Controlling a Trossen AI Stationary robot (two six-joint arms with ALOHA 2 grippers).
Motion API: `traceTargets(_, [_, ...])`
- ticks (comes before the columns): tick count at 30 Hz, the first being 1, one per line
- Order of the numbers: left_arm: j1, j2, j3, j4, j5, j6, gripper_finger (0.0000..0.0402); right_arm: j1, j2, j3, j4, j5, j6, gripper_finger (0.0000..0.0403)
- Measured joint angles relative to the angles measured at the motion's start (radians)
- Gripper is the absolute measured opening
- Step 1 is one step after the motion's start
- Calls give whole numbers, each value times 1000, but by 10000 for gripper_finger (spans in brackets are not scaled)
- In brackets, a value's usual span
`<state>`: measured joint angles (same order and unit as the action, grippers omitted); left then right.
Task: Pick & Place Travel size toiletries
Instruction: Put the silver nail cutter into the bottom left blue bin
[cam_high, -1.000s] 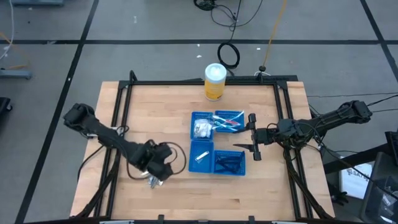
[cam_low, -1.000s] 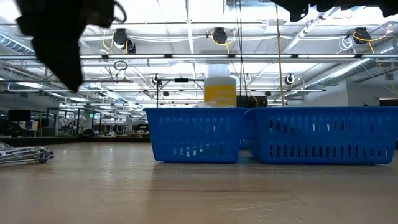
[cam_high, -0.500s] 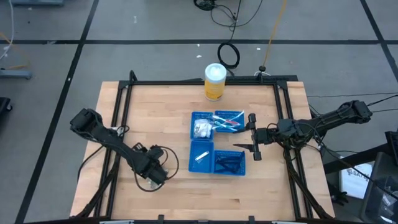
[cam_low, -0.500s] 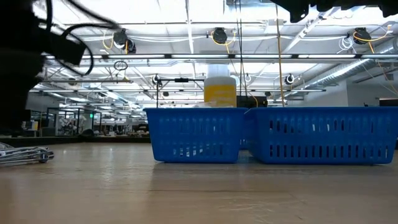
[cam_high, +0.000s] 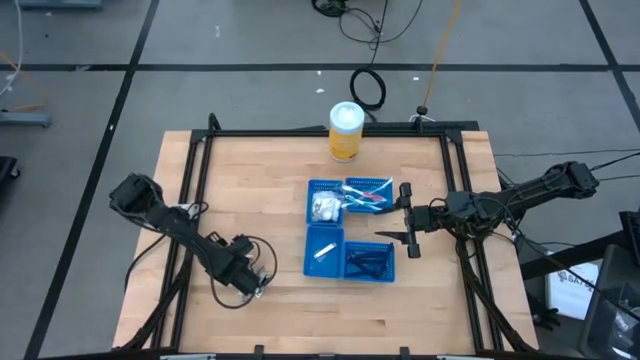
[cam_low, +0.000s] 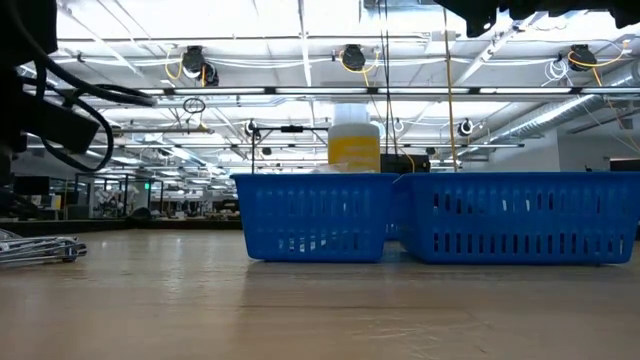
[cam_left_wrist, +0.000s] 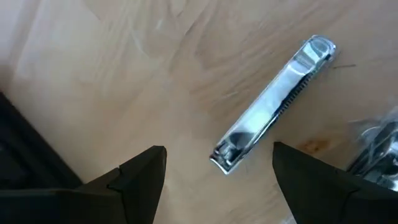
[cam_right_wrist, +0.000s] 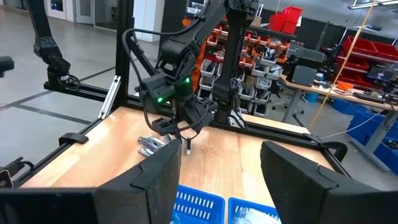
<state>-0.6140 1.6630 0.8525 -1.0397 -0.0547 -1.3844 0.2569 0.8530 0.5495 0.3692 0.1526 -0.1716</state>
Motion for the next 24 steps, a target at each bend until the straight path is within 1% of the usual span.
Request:
traceTargets(4, [-3, -5, -41, 91, -17, 61, 291, 0, 0, 0, 0, 0, 0, 208])
traceTargets(8, [4, -4, -46, 93, -43, 67, 291, 0, 0, 0, 0, 0, 0, 208])
traceTargets(10, [11, -7, -47, 93, -35, 69, 290, 0, 0, 0, 0, 0, 0, 208])
traceTargets(13, [15, -14, -49, 103, -27, 73, 274, 0, 0, 0, -1, 0, 0, 208])
traceTargets(17, [17, -13, -49, 123, -18, 70, 221, 0, 0, 0, 0, 0, 0, 208])
traceTargets(20, [17, -13, -49, 145, -21, 71, 168, 0, 0, 0, 0, 0, 0, 208])
traceTargets(24, [17, -11, -49, 175, -50, 49, 97, 0, 0, 0, 0, 0, 3, 208])
